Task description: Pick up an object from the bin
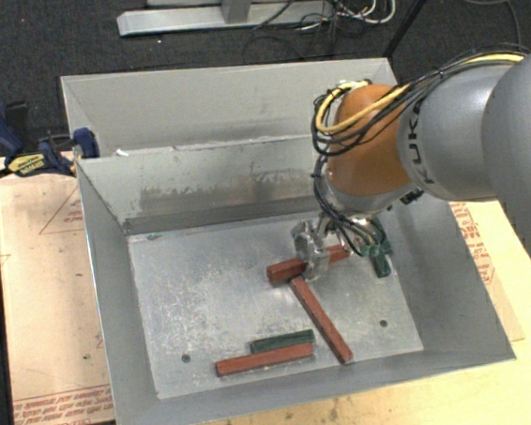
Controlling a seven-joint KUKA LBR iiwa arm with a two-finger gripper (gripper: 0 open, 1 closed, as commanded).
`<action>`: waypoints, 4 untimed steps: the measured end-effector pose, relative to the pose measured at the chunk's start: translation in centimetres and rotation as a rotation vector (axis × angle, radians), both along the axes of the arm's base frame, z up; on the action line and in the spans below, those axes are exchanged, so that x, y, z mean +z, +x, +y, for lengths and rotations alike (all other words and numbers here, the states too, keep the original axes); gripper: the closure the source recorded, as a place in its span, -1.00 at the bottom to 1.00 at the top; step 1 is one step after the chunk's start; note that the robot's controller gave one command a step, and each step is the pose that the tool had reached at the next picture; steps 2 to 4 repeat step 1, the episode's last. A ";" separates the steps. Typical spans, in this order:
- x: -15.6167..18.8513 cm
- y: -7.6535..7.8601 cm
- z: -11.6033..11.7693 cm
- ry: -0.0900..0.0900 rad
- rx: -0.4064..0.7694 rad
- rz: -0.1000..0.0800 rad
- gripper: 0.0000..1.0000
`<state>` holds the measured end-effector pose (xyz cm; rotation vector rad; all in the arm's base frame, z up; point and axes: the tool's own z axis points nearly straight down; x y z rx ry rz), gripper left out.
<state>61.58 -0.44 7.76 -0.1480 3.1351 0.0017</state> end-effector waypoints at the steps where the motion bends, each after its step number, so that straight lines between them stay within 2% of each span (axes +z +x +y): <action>1: 14.8 2.2 -4.1 -0.002 -0.026 -0.003 1.00; 4: 14.8 2.2 -4.1 -0.002 -0.026 -0.003 1.00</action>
Offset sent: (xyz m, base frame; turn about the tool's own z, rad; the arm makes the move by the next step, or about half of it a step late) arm 0.0000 0.0000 0.0000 0.0000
